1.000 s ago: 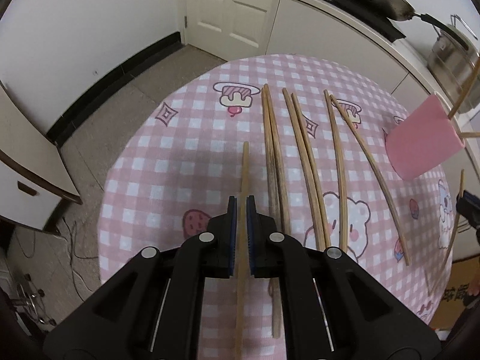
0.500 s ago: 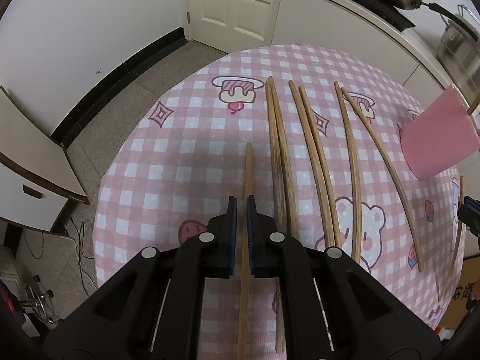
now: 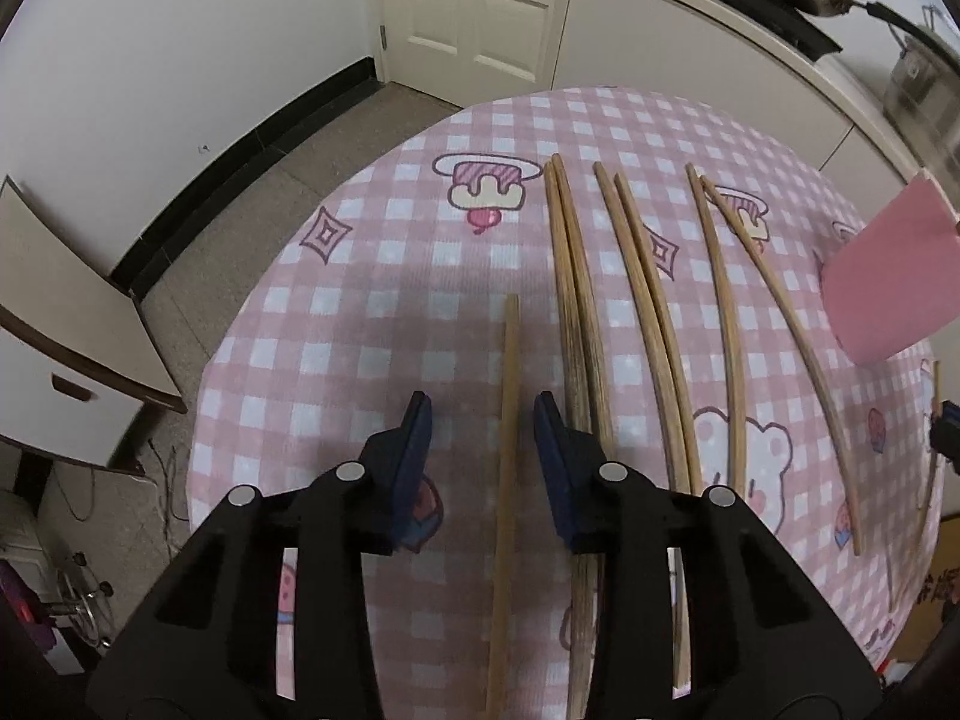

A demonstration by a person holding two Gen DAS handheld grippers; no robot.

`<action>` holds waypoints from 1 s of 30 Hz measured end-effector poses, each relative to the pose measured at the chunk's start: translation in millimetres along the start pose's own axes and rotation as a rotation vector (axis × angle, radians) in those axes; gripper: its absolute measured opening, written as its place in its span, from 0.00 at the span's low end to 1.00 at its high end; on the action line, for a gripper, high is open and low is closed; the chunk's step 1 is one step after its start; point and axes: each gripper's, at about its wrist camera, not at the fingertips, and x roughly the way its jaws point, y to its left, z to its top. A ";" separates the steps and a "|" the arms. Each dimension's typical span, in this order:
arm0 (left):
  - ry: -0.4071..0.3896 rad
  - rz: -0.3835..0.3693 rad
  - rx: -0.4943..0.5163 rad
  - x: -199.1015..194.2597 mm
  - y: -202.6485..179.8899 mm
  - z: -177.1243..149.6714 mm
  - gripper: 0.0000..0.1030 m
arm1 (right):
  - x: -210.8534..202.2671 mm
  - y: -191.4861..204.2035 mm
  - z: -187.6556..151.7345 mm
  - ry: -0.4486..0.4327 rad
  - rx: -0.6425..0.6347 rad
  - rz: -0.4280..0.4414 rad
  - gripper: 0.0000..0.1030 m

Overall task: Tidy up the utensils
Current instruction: 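Lift the chopstick with the right tool and carry it over the pink cup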

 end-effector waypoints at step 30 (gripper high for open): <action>-0.712 -0.383 0.006 -236.6 -73.0 -13.6 0.05 | -148.6 -0.5 41.3 -0.436 -0.035 -0.144 0.04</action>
